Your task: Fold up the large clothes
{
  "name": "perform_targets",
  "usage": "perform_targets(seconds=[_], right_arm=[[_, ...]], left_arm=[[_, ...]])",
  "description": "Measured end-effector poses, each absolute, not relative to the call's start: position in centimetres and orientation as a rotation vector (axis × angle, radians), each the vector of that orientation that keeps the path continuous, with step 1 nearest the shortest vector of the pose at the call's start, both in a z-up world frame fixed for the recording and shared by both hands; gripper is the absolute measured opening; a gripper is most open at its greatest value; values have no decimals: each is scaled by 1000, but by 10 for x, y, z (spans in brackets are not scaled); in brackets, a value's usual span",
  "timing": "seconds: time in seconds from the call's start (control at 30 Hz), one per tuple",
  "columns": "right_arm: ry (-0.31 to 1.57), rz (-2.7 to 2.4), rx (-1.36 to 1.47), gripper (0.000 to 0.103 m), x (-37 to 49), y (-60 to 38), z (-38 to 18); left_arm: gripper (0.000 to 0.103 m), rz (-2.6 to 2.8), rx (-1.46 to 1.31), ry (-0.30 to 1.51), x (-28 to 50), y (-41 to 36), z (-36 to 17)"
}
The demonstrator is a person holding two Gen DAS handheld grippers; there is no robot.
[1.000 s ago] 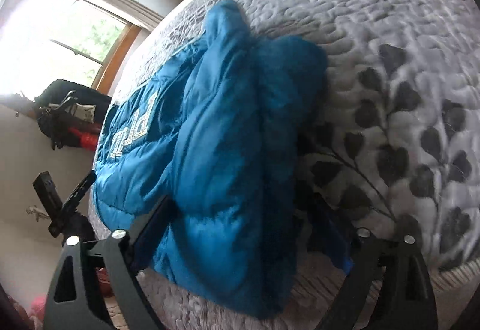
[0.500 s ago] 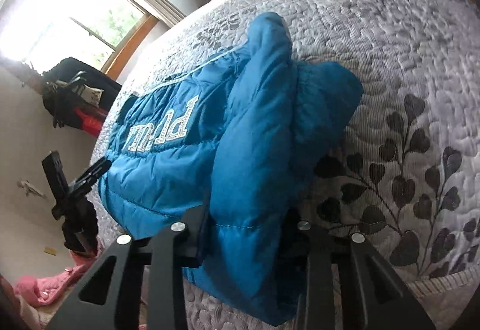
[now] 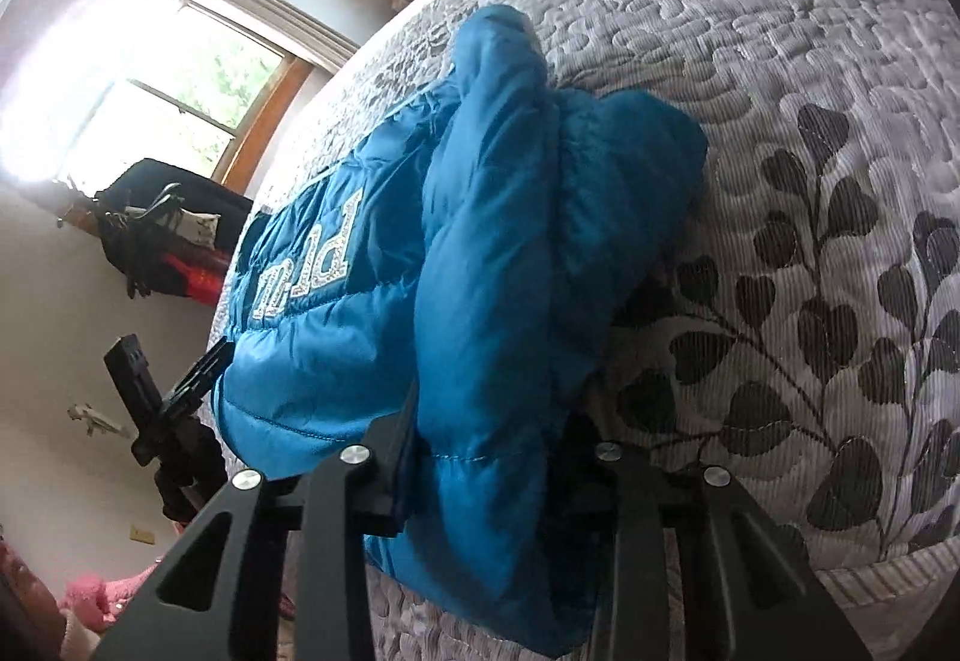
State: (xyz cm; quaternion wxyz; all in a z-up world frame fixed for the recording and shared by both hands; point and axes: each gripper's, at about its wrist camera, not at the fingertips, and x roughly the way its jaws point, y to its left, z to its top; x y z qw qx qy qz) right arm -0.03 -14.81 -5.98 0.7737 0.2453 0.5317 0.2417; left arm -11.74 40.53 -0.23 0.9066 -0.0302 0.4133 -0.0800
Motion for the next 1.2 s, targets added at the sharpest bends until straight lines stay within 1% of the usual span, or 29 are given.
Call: perform_targets(seconds=[0.13,0.23,0.43,0.67,0.8,1.0,1.2], right_arm=[[1144,498,526,31,-1,-146,-48],[1118,484,473,27,-2,-135,-25],[1074,480,345,26,-5,-103,30],[1009,531,106,25,-4,-21,96],[989,585,-77,24,-5,42,119],[1012,674,-298,24,-5,135,118],[1062,762,-432,24,-5,194,85]], left_arm=[[90,-180,-76,854,-116,408,-4],[90,-188,-79,854,-114,410,-5],[90,-203,-92,849,-112,412,-6],[90,-268,-179,848,-118,432,9],[90,-274,-222,807,-129,454,26],[90,-295,-302,785,-143,481,37],[90,-341,-415,767,-145,505,45]])
